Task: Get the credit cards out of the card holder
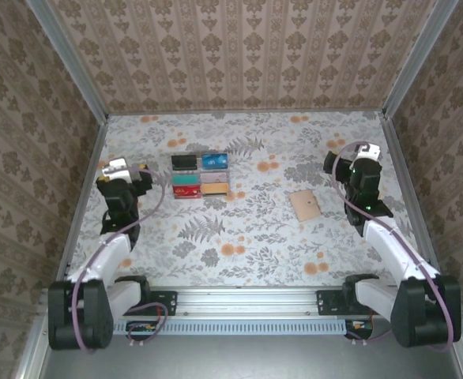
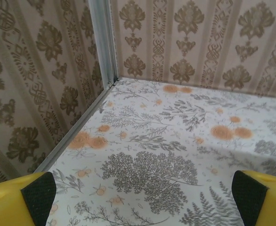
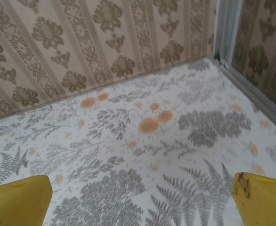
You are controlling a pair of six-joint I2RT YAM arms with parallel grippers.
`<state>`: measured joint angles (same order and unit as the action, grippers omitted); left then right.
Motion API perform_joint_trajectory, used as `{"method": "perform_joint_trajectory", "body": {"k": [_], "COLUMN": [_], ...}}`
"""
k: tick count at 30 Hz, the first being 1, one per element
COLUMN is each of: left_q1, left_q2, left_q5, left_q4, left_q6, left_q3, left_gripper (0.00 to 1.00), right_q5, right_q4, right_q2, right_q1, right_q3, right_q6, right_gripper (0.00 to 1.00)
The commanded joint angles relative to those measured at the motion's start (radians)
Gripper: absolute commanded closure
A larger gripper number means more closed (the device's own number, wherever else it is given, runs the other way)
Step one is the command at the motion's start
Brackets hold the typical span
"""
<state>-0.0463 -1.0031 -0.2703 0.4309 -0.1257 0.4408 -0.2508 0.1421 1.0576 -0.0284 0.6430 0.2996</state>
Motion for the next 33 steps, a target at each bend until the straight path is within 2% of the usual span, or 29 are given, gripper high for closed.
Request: {"method": "perform_joint_trajectory", "body": {"k": [1, 3, 5, 8, 10, 13, 21, 28, 33], "left_q1": [-0.032, -0.040, -0.044, -0.044, -0.044, -0.045, -0.057, -0.096, -0.096], "left_q2": [0.081, 0.097, 0.097, 0.099, 0.103, 0.104, 0.103, 0.096, 0.084], "left_q5": [-0.068, -0.052, -0.016, 0.084, 0.157, 0.215, 0.326, 0.336, 0.343], "left_q4": [-0.427, -0.608, -0.710, -0.759, -0.766, -0.781, -0.801, -0.784, -0.776], "left_q6": [-0.168, -0.234, -0.249, -0.268, -0.272, -0.271, -0.205, -0.185, -0.186], "left_q3": [0.141, 0.228, 0.288, 0.314, 0.315, 0.312, 0.283, 0.275, 0.282], "left_gripper": [0.00, 0.00, 0.00, 0.00, 0.00, 0.00, 0.00, 0.00, 0.00], "right_q5": [0.053, 0.140, 0.265, 0.438, 0.462, 0.424, 0.389, 0.267, 0.209], "right_q4": [-0.412, -0.477, -0.492, -0.539, -0.546, -0.582, -0.577, -0.616, -0.627], "right_q2": [-0.027, -0.027, -0.026, 0.014, 0.040, 0.086, 0.257, 0.380, 0.446], "right_q1": [0.001, 0.000, 0.001, -0.003, -0.016, -0.037, -0.116, -0.223, -0.263], "right_q3": [0.107, 0.140, 0.144, 0.170, 0.168, 0.171, 0.177, 0.235, 0.258], "right_q6": [0.163, 0.184, 0.205, 0.196, 0.174, 0.152, 0.211, 0.229, 0.234], "right_gripper": [0.00, 0.00, 0.00, 0.00, 0.00, 0.00, 0.02, 0.11, 0.13]}}
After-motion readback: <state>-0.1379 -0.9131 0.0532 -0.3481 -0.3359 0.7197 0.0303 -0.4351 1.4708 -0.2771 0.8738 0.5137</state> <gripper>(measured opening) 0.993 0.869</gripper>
